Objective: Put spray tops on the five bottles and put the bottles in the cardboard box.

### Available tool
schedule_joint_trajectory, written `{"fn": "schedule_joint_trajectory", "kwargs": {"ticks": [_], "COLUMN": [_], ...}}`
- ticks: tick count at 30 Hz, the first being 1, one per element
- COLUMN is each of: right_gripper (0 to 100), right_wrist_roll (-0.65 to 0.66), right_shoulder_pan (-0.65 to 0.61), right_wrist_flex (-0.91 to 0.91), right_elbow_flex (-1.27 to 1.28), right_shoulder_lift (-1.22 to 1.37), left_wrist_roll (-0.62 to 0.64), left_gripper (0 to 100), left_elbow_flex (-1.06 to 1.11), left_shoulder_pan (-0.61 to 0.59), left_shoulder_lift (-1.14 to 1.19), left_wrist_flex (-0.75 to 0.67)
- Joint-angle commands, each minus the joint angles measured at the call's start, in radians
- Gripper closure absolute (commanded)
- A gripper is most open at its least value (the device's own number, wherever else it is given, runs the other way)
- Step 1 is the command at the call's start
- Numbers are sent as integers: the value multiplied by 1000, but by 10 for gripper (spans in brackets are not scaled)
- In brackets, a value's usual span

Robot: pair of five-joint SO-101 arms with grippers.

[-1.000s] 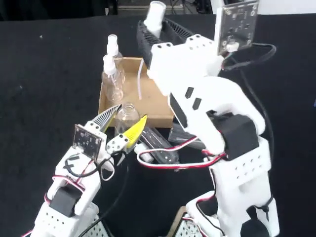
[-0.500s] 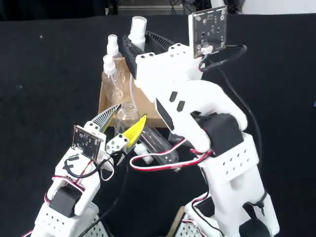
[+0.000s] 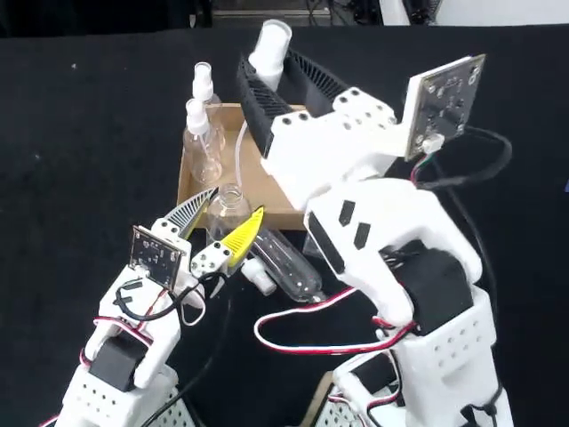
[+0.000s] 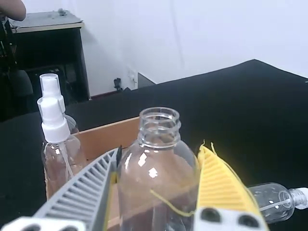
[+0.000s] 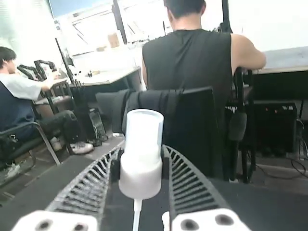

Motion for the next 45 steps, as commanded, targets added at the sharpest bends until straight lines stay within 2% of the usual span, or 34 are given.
{"fn": "schedule_joint_trajectory", "kwargs": {"ticks": [1,5,9,18,25,28,31,38,45], "right_gripper": [988,988,988,987,985,956,926,768,843], "right_wrist_roll": [2,0,-3,2,12,77,86,87,87], "right_shoulder_pan": [-12,-12,-14,-52,-68,-69,-86,-110,-107], "right_wrist_flex": [-75,-196,-227,-31,-21,-21,-11,8,34], "right_elbow_flex": [50,174,211,242,334,348,349,341,308], "right_shoulder_lift": [-33,-41,-41,-128,-134,-134,-136,-142,-163], "left_wrist_roll": [-9,-9,-9,-11,-11,-11,-11,-11,-11], "left_gripper": [844,844,844,844,844,844,844,844,844], "left_elbow_flex": [-13,-12,-12,-12,-10,-10,-10,-12,-8], "left_shoulder_pan": [5,5,5,5,5,5,5,5,5], "left_shoulder_lift": [-14,-14,-14,-14,-14,-14,-14,-14,-14], "left_wrist_flex": [-26,-26,-26,-26,-26,-26,-26,-26,-26]}}
